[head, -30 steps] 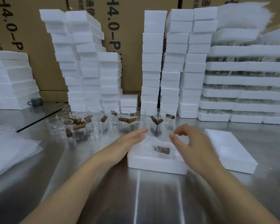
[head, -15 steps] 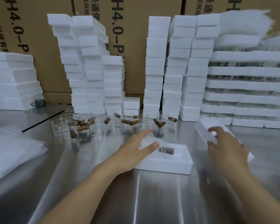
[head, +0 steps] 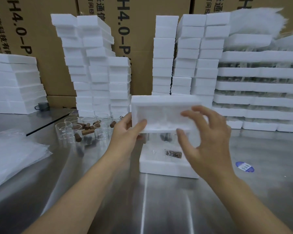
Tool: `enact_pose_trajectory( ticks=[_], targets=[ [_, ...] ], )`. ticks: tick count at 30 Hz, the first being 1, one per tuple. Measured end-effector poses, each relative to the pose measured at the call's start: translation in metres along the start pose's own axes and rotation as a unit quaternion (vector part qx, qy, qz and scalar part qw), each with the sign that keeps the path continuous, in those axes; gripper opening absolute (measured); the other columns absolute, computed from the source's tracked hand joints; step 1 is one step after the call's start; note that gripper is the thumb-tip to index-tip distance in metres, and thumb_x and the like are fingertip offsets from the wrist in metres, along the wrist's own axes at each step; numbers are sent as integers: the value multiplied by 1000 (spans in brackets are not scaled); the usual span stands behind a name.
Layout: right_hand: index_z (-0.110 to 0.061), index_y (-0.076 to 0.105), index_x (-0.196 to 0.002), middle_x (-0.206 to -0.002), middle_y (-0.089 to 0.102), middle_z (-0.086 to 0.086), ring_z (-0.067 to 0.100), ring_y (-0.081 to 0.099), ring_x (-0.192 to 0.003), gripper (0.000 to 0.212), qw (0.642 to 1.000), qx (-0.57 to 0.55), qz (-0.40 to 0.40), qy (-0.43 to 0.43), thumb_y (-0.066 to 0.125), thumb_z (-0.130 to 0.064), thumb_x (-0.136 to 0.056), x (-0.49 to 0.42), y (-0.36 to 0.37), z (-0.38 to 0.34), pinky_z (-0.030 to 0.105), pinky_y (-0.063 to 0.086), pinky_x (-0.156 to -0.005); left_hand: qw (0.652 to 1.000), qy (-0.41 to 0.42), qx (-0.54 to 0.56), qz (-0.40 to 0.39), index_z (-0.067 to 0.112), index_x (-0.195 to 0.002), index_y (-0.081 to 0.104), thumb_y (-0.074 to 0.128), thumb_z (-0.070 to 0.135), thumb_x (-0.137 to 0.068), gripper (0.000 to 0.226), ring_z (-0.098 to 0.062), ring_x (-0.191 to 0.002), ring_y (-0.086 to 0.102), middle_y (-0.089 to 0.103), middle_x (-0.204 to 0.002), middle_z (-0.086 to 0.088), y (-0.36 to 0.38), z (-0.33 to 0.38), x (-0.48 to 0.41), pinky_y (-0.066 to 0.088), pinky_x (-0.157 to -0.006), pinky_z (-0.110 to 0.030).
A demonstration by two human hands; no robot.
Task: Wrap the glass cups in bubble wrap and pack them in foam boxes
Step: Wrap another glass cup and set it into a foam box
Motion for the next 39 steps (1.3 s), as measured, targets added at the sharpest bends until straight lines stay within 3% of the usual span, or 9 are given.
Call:
enact_pose_trajectory(
  ticks=[4,7,13,16,19,23,28,34,39],
  targets=[
    [-52,57,-123,-126,57,-14,5,61,-107,25,961,-167,22,220,51,-59,-99,1,-7,43,30,47,-90,1000,11,-21,3,38,-115,75,72,23,-103,19,-9,-99,76,80,-110,15,-3,1,-1,63,-74,-23],
    [-56,61,-112,-119,66,-9,10,69,-89,37,859,-291,-87,413,38,-80,-96,17,23,65,33,55,-69,999,24,-45,11,30,-125,75,72,23,-103,23,-12,-97,77,77,-113,9,0,-1,0,64,-75,-26],
    [-20,71,-117,-121,69,12,29,78,-100,58,675,-494,-83,542,73,-68,-84,39,45,80,41,66,-77,997,54,-52,-16,33,-125,74,70,-11,-96,53,-25,-105,73,74,-120,5,11,1,0,67,-78,-37],
    [-15,71,-101,-117,73,12,17,75,-97,21,697,-497,-71,512,80,-31,-90,34,43,87,32,63,-81,990,43,-127,-34,39,-132,66,72,-16,-90,69,-21,-98,65,64,-126,-1,10,-1,-3,61,-73,-29],
    [-21,65,-92,-99,72,-2,11,70,-82,14,724,-469,-32,505,78,-16,-91,34,38,96,28,59,-74,981,-41,-189,-32,40,-131,64,85,16,-89,52,-10,-86,65,69,-102,1,-2,-19,-4,49,-74,-26],
    [-20,64,-96,-101,70,-1,15,66,-84,16,734,-447,1,511,77,-13,-92,41,37,107,34,56,-80,972,-87,-210,-63,29,-129,67,91,25,-85,51,-3,-66,70,78,-77,2,4,-35,2,53,-74,-30],
    [-20,62,-90,-88,71,-1,15,67,-78,17,710,-458,-3,536,76,-11,-93,55,54,106,31,58,-72,969,-100,-224,-32,26,-120,70,90,20,-86,40,-9,-72,76,81,-81,-1,-2,-35,3,63,-83,-36],
    [-18,62,-91,-83,72,-2,10,70,-67,17,714,-455,3,533,78,-12,-92,59,56,108,26,59,-61,973,-167,-153,-39,14,-122,70,73,4,-98,26,-19,-77,81,83,-98,-14,-2,-33,7,65,-65,-26],
    [-18,62,-94,-92,66,-2,12,62,-75,15,758,-407,-9,509,77,-14,-92,54,49,107,32,59,-74,957,-215,-188,-42,19,-126,73,51,18,-107,29,-14,-77,72,84,-96,-4,-4,-38,10,37,-58,-25]
  ],
)
Point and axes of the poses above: each hand's wrist, its own x-axis away from the middle knuckle, its own y-axis out of the palm, z = x × y, the point moved 10 cm from there along -x, towards the middle knuckle
